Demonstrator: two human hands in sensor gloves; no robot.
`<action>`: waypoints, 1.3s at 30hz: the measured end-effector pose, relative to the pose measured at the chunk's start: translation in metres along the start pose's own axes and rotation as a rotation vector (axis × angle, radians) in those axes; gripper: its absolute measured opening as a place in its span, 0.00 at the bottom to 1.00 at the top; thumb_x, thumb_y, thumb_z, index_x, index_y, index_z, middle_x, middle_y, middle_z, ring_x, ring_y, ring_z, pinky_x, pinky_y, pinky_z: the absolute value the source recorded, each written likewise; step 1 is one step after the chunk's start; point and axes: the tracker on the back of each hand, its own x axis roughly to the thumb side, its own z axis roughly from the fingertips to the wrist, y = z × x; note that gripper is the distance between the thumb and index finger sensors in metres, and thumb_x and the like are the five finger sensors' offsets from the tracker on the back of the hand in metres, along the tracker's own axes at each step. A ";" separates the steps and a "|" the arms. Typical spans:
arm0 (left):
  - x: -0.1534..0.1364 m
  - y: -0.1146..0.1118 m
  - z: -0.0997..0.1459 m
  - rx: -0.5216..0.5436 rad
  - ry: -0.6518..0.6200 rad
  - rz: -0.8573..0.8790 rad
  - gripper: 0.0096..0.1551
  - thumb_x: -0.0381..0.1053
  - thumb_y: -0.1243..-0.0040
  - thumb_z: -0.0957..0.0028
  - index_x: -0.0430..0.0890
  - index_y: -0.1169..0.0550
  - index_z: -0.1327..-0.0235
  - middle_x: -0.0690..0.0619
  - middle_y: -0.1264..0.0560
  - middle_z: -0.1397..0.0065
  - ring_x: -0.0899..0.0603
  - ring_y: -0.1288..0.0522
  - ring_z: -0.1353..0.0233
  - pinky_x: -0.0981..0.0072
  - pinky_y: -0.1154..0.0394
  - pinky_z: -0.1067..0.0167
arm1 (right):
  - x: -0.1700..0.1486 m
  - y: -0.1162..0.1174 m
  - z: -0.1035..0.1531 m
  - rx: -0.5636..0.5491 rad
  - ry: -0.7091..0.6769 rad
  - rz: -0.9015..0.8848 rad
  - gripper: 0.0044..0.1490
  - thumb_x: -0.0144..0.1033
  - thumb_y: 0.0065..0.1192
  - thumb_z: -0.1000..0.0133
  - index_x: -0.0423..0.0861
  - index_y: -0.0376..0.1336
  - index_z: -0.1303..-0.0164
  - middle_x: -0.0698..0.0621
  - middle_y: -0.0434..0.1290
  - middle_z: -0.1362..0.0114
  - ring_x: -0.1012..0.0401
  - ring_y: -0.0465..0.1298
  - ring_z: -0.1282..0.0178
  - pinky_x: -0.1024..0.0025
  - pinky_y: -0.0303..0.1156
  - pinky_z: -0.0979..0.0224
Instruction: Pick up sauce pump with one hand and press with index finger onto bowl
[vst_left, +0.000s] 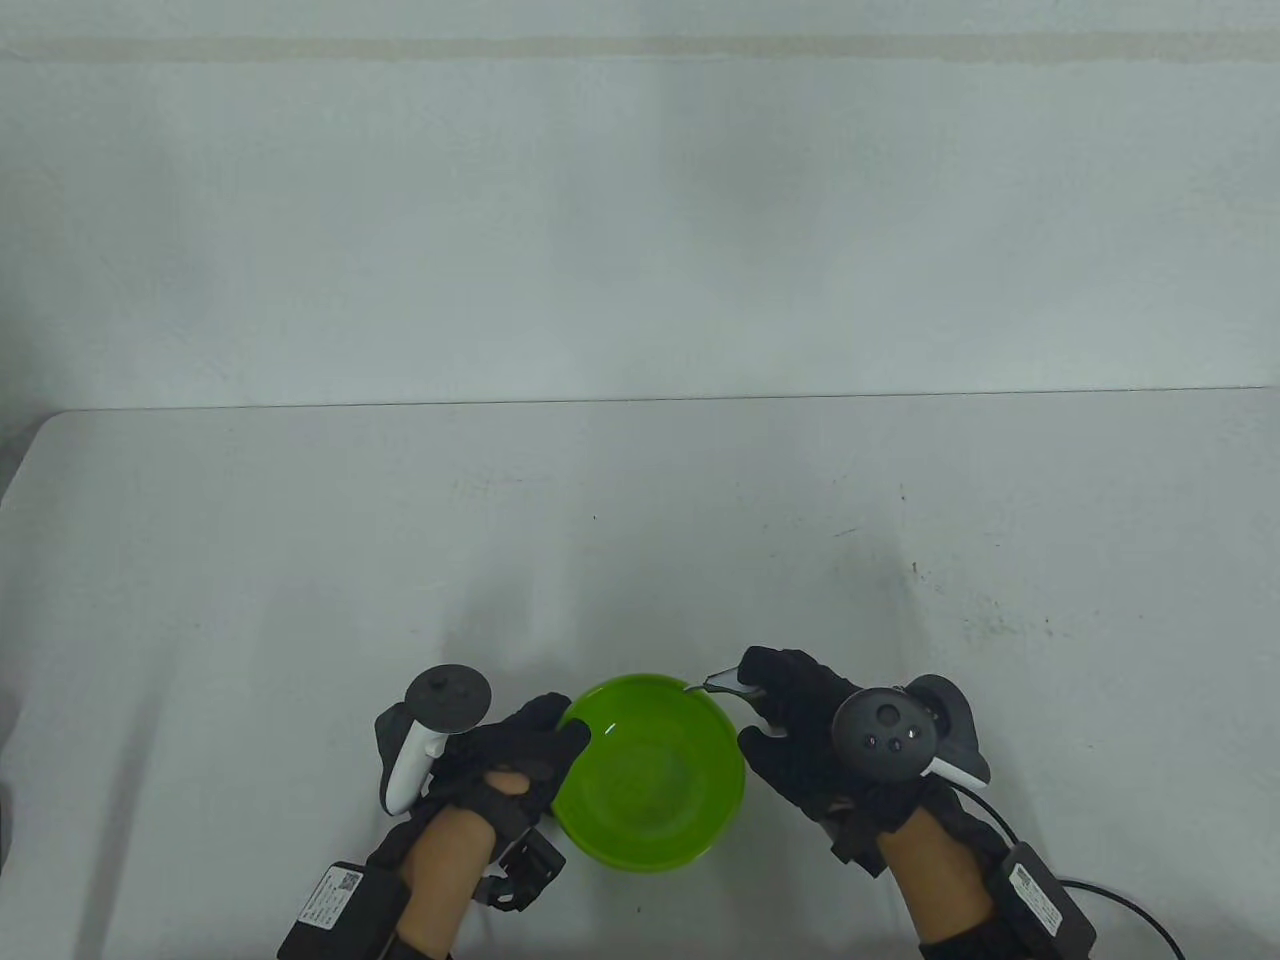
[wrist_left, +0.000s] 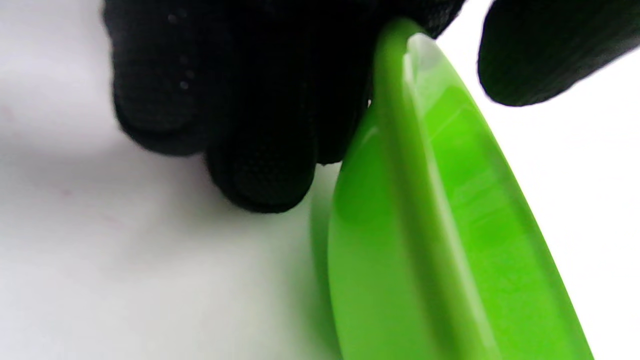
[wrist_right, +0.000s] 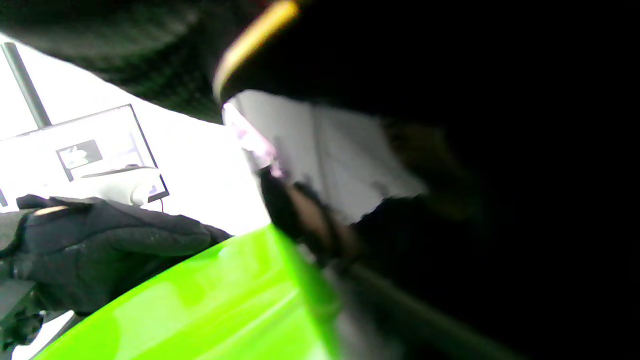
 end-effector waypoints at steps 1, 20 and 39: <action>0.000 0.000 0.000 0.000 0.000 0.000 0.43 0.69 0.39 0.50 0.50 0.32 0.25 0.49 0.22 0.32 0.39 0.11 0.52 0.55 0.15 0.57 | 0.001 0.000 0.000 -0.005 -0.004 0.004 0.52 0.48 0.74 0.37 0.66 0.34 0.28 0.51 0.60 0.25 0.39 0.81 0.44 0.44 0.84 0.42; 0.000 0.000 0.000 0.003 0.002 0.001 0.43 0.69 0.39 0.50 0.50 0.32 0.25 0.49 0.22 0.32 0.39 0.11 0.52 0.55 0.14 0.57 | 0.001 0.000 0.003 -0.028 -0.043 -0.039 0.52 0.47 0.75 0.37 0.65 0.35 0.28 0.51 0.58 0.24 0.40 0.81 0.44 0.44 0.84 0.42; 0.000 0.001 0.001 0.003 0.006 0.006 0.43 0.69 0.39 0.50 0.50 0.32 0.25 0.50 0.22 0.32 0.40 0.11 0.52 0.55 0.14 0.57 | 0.007 0.002 0.004 -0.066 -0.096 -0.034 0.49 0.47 0.74 0.37 0.63 0.37 0.29 0.50 0.58 0.25 0.40 0.81 0.44 0.44 0.84 0.42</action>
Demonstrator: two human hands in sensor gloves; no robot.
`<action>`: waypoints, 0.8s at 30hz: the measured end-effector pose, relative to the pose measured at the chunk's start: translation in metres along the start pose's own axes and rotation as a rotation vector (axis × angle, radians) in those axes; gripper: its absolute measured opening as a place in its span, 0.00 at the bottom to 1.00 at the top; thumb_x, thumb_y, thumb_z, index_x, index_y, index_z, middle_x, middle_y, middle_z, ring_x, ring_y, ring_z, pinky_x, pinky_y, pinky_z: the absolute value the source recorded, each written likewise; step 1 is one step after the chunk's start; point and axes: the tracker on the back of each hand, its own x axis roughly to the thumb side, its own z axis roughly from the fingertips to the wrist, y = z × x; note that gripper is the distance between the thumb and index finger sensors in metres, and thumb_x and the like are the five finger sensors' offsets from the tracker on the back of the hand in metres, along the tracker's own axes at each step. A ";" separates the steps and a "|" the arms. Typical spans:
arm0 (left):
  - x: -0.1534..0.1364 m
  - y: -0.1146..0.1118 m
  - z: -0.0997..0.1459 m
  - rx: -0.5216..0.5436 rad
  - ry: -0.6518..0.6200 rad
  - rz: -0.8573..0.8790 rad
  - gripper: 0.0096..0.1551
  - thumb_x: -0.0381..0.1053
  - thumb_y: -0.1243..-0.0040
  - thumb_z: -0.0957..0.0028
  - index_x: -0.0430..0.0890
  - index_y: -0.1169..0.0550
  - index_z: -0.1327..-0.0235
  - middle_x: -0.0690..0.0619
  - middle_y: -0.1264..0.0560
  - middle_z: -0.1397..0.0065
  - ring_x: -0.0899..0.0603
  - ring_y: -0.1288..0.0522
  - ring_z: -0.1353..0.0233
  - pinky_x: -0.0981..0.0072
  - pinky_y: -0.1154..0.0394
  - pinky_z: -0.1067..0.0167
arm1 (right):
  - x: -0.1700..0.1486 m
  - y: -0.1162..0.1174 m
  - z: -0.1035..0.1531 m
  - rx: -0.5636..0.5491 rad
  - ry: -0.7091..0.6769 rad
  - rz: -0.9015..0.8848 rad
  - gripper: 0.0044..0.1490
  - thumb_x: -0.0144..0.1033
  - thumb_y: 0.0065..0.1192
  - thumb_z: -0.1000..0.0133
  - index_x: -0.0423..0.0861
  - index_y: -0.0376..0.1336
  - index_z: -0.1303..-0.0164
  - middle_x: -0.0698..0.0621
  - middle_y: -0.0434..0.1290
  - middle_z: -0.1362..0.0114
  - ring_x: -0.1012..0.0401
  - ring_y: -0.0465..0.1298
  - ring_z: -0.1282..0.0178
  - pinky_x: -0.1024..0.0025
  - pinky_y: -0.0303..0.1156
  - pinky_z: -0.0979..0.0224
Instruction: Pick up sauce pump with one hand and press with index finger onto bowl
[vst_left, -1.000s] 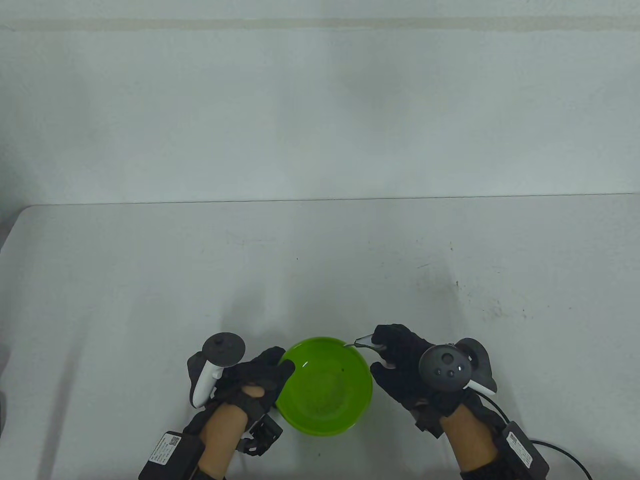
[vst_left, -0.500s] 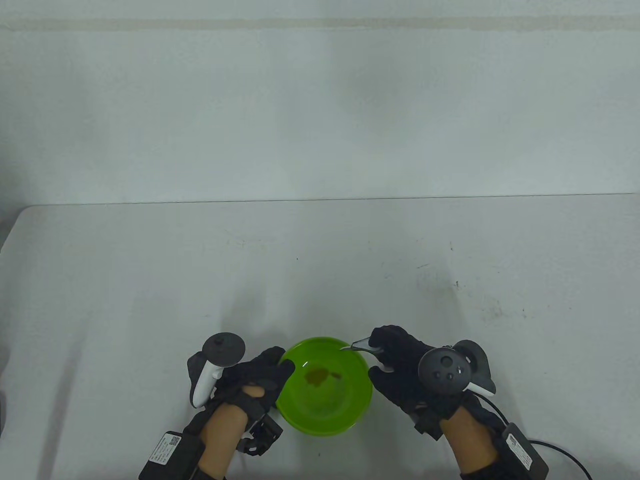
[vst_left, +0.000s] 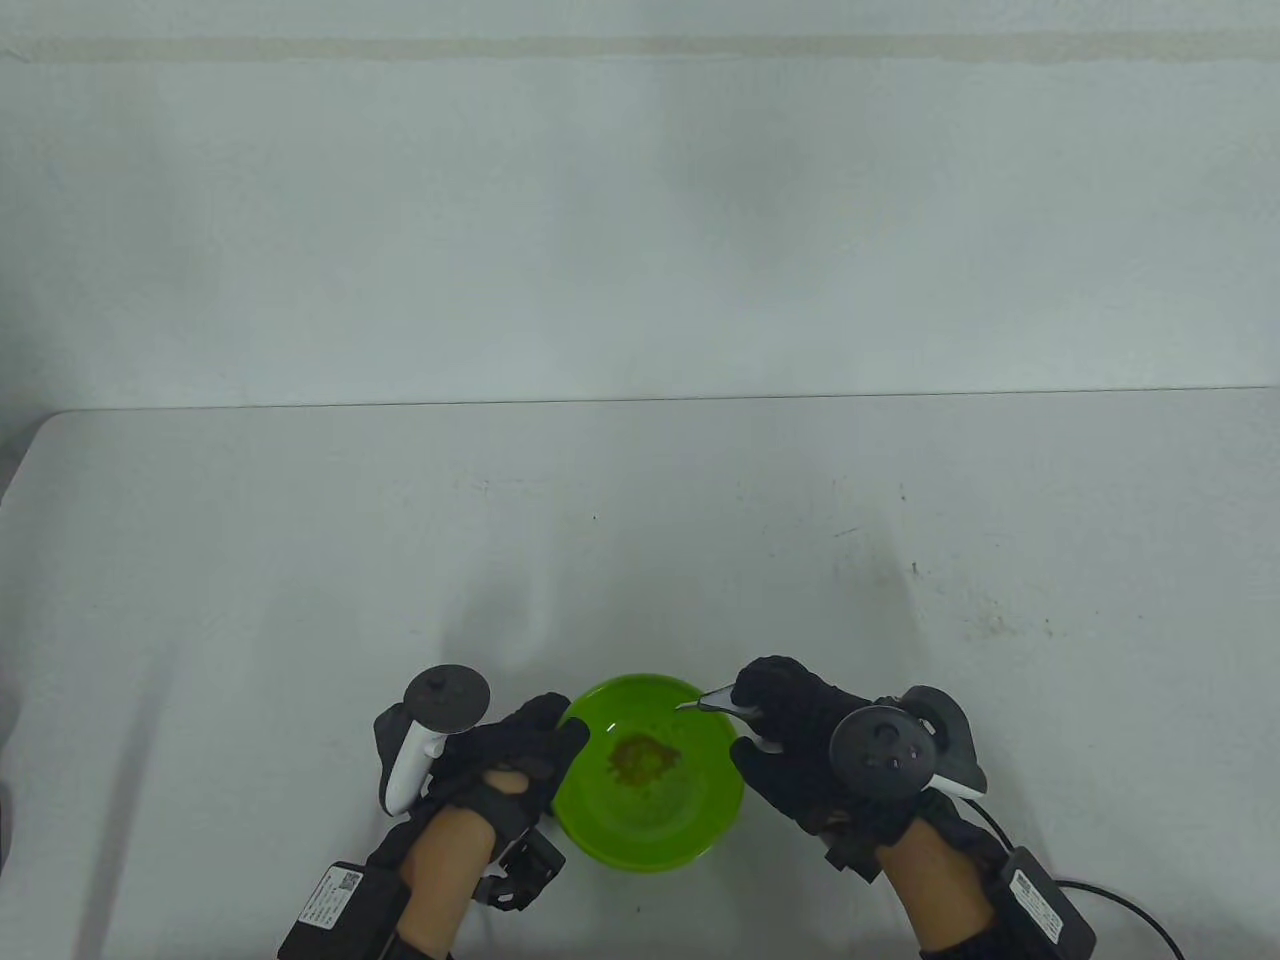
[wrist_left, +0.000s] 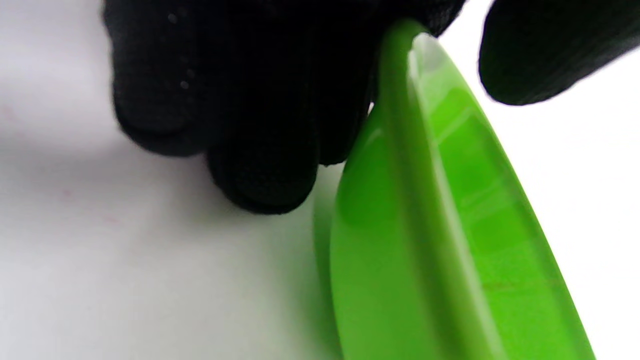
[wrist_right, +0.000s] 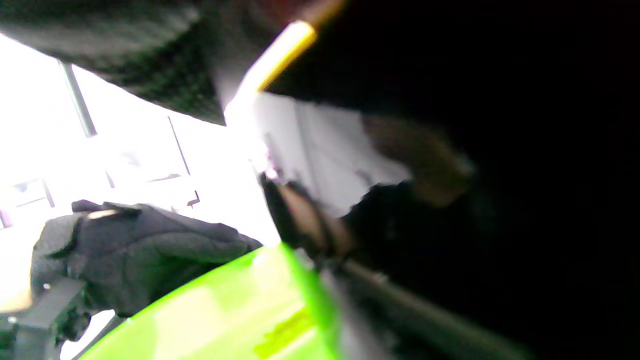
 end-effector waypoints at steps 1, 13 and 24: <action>0.000 0.000 0.000 0.000 0.000 0.000 0.43 0.69 0.39 0.50 0.50 0.32 0.25 0.50 0.22 0.32 0.39 0.11 0.52 0.55 0.14 0.57 | -0.001 -0.001 0.000 -0.013 -0.003 -0.017 0.50 0.47 0.74 0.37 0.64 0.36 0.29 0.50 0.58 0.25 0.40 0.81 0.44 0.44 0.84 0.42; 0.000 0.000 0.000 -0.001 0.003 0.005 0.43 0.69 0.39 0.50 0.50 0.32 0.25 0.50 0.22 0.32 0.40 0.11 0.53 0.55 0.14 0.57 | -0.045 -0.039 -0.003 -0.582 0.076 -0.015 0.53 0.49 0.73 0.41 0.62 0.33 0.30 0.50 0.58 0.27 0.40 0.81 0.44 0.44 0.84 0.43; -0.001 0.001 0.000 -0.002 0.005 0.007 0.43 0.69 0.39 0.50 0.50 0.32 0.25 0.50 0.22 0.33 0.40 0.11 0.53 0.56 0.14 0.57 | -0.138 -0.070 -0.020 -0.804 0.307 0.093 0.55 0.47 0.71 0.41 0.58 0.30 0.32 0.46 0.55 0.28 0.39 0.79 0.43 0.41 0.82 0.43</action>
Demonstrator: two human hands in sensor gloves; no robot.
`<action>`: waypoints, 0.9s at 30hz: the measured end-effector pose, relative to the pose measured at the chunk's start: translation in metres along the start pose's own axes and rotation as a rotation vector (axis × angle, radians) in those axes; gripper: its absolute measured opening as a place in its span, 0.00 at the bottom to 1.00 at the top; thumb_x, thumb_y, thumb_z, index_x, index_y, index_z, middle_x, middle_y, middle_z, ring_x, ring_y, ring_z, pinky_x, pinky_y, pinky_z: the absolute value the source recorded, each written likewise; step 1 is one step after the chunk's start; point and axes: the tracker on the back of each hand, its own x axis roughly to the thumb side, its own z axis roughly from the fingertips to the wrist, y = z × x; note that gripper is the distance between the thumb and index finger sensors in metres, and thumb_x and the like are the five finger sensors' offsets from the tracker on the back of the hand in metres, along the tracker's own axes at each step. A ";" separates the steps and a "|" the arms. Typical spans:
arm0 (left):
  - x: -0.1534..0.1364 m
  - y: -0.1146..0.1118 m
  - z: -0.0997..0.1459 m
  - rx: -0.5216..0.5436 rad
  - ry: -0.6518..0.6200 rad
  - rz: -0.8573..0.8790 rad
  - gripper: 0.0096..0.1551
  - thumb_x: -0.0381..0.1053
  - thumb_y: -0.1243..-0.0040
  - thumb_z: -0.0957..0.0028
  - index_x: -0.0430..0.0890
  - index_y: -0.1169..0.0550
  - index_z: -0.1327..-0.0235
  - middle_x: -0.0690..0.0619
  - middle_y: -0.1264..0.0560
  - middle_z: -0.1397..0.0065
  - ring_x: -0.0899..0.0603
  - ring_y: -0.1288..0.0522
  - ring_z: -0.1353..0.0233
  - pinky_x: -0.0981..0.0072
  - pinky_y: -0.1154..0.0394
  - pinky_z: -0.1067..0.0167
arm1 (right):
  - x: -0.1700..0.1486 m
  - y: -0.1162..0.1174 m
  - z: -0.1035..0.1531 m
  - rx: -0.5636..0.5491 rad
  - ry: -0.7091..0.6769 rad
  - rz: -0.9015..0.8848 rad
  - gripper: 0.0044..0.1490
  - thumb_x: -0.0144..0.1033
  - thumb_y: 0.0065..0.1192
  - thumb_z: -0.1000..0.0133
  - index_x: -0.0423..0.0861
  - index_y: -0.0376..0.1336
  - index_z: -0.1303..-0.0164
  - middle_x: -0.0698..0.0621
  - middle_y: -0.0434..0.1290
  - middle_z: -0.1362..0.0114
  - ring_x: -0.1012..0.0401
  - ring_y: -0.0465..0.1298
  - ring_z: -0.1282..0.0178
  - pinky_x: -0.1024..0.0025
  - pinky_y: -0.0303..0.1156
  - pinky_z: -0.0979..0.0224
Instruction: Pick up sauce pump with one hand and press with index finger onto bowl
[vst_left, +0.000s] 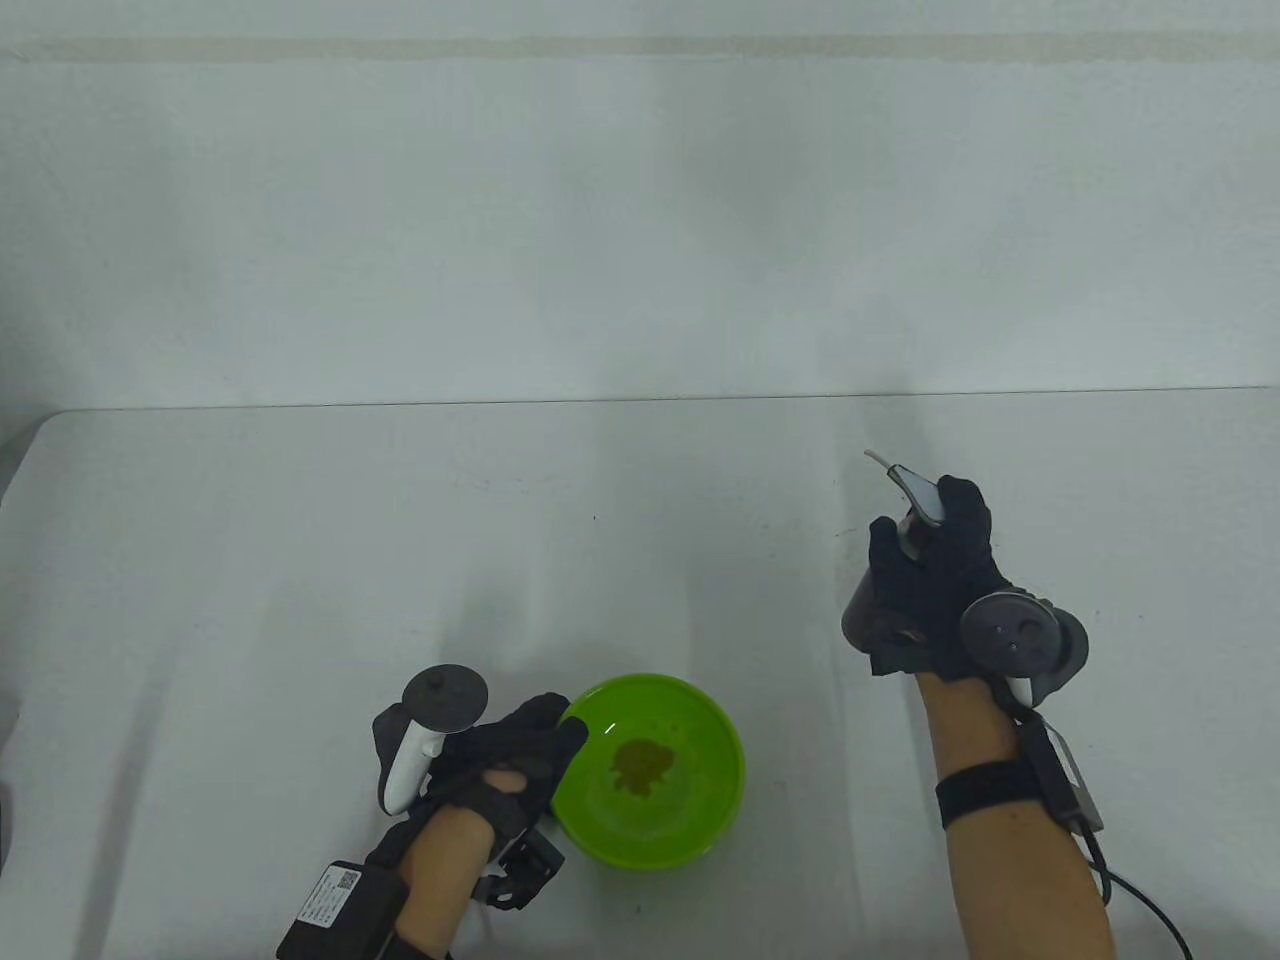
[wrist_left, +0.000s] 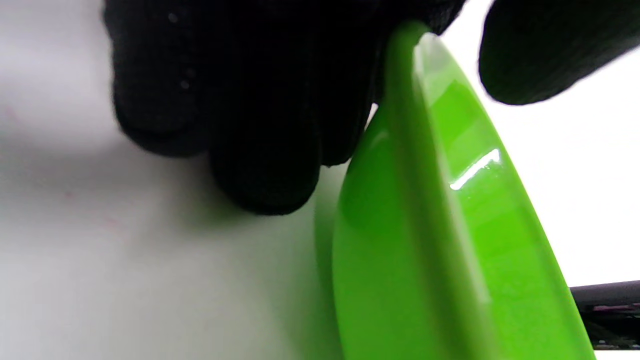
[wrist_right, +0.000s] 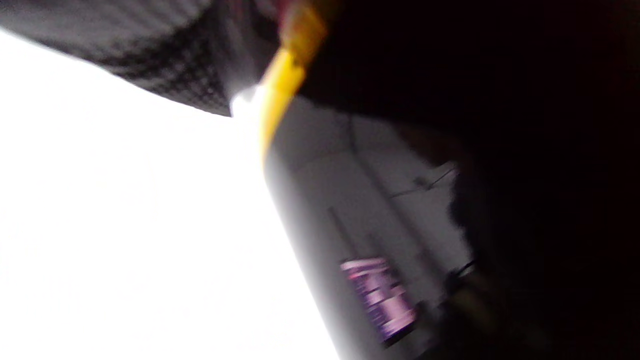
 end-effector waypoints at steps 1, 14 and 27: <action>0.000 0.000 0.000 0.001 0.000 -0.001 0.43 0.69 0.39 0.50 0.50 0.32 0.25 0.50 0.22 0.33 0.40 0.11 0.53 0.56 0.14 0.57 | -0.006 0.002 -0.003 -0.001 0.007 0.017 0.54 0.46 0.71 0.41 0.58 0.30 0.32 0.46 0.54 0.28 0.38 0.78 0.43 0.41 0.82 0.42; 0.000 0.000 0.000 -0.002 -0.002 -0.008 0.43 0.69 0.40 0.50 0.50 0.32 0.25 0.50 0.22 0.33 0.40 0.11 0.53 0.56 0.14 0.57 | -0.042 0.021 0.002 -0.028 0.024 0.089 0.54 0.46 0.70 0.41 0.56 0.30 0.33 0.45 0.53 0.28 0.38 0.77 0.43 0.40 0.81 0.42; 0.000 0.000 -0.001 -0.003 0.000 -0.003 0.43 0.69 0.40 0.50 0.50 0.33 0.25 0.50 0.22 0.33 0.40 0.11 0.53 0.56 0.14 0.57 | -0.038 0.020 0.007 0.066 0.039 0.083 0.70 0.58 0.75 0.48 0.53 0.22 0.35 0.44 0.45 0.23 0.36 0.69 0.31 0.32 0.70 0.31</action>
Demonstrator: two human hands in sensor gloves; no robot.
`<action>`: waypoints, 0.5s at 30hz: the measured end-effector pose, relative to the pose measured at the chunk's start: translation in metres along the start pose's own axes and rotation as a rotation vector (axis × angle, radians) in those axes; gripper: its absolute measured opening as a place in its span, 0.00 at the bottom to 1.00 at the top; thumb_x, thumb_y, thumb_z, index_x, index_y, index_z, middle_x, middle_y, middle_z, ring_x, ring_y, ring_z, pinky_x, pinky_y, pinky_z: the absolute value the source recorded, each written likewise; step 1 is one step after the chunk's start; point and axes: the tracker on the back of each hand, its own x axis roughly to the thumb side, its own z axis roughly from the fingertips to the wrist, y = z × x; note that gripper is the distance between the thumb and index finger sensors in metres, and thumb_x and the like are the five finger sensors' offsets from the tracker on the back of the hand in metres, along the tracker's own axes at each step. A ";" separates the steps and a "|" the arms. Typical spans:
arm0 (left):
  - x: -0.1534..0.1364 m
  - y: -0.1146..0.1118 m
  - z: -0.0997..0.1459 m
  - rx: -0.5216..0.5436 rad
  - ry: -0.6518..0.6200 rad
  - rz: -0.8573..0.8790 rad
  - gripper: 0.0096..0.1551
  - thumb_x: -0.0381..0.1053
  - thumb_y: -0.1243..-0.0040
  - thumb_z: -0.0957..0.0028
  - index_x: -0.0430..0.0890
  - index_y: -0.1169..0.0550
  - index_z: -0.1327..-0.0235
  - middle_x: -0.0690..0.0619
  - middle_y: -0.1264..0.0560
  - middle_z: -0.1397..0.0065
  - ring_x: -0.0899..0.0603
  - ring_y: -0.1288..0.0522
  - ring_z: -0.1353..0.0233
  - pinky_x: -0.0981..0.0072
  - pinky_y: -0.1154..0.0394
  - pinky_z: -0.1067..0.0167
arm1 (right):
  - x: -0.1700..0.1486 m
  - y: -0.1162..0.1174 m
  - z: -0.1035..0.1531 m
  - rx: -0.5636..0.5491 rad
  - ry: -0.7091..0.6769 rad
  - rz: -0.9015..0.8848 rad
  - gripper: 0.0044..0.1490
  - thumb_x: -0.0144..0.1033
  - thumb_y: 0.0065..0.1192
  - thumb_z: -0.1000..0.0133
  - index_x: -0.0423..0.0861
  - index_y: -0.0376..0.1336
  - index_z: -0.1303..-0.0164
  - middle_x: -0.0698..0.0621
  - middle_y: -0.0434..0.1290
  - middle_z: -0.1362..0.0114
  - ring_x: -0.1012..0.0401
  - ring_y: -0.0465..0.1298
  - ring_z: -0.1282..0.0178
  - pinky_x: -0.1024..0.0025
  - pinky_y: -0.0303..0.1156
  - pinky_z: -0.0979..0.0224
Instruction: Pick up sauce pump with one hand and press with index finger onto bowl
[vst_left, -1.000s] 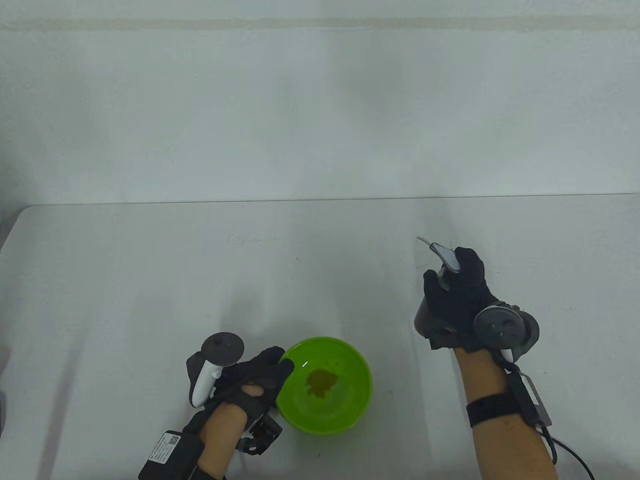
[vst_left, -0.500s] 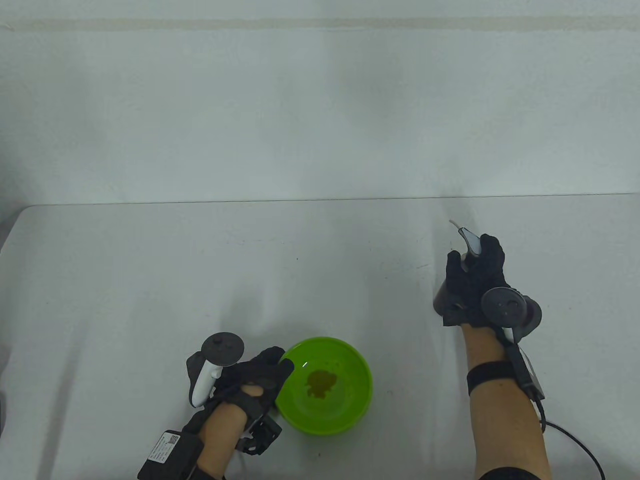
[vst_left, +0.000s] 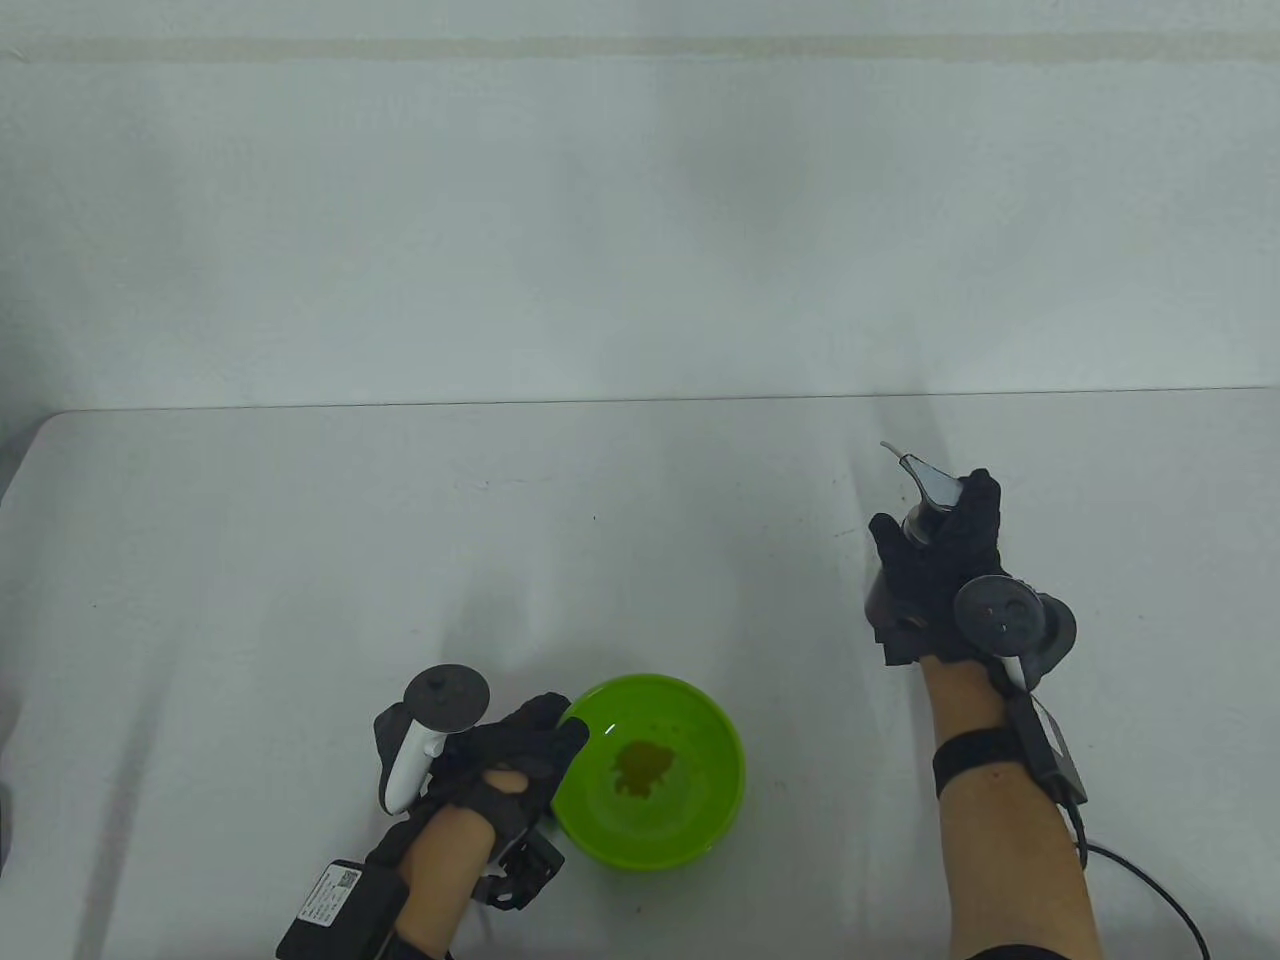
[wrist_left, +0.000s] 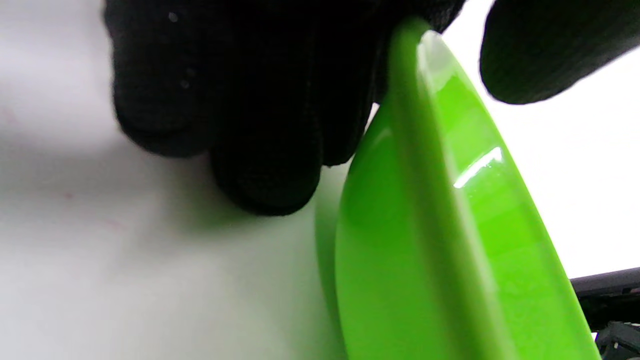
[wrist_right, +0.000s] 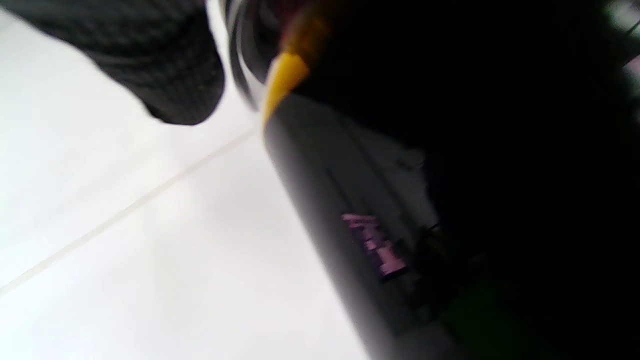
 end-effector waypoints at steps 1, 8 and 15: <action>0.000 0.000 0.000 -0.001 0.000 0.003 0.43 0.69 0.40 0.50 0.50 0.33 0.25 0.50 0.22 0.33 0.40 0.11 0.53 0.56 0.14 0.57 | 0.001 -0.003 0.000 -0.005 -0.002 -0.018 0.71 0.59 0.75 0.48 0.53 0.22 0.35 0.44 0.45 0.24 0.35 0.67 0.29 0.31 0.68 0.30; 0.000 0.000 0.000 0.004 -0.002 -0.006 0.43 0.69 0.40 0.50 0.50 0.32 0.25 0.50 0.22 0.33 0.40 0.11 0.53 0.56 0.14 0.57 | 0.020 -0.043 -0.007 -0.073 -0.033 -0.077 0.71 0.65 0.72 0.49 0.53 0.22 0.34 0.41 0.40 0.22 0.31 0.53 0.23 0.24 0.54 0.29; 0.000 -0.001 0.000 0.008 0.001 -0.003 0.43 0.69 0.40 0.50 0.50 0.32 0.25 0.50 0.22 0.33 0.40 0.11 0.54 0.56 0.14 0.57 | 0.082 -0.091 0.004 -0.213 -0.059 -0.451 0.56 0.62 0.67 0.46 0.50 0.37 0.26 0.38 0.42 0.21 0.30 0.55 0.24 0.24 0.55 0.30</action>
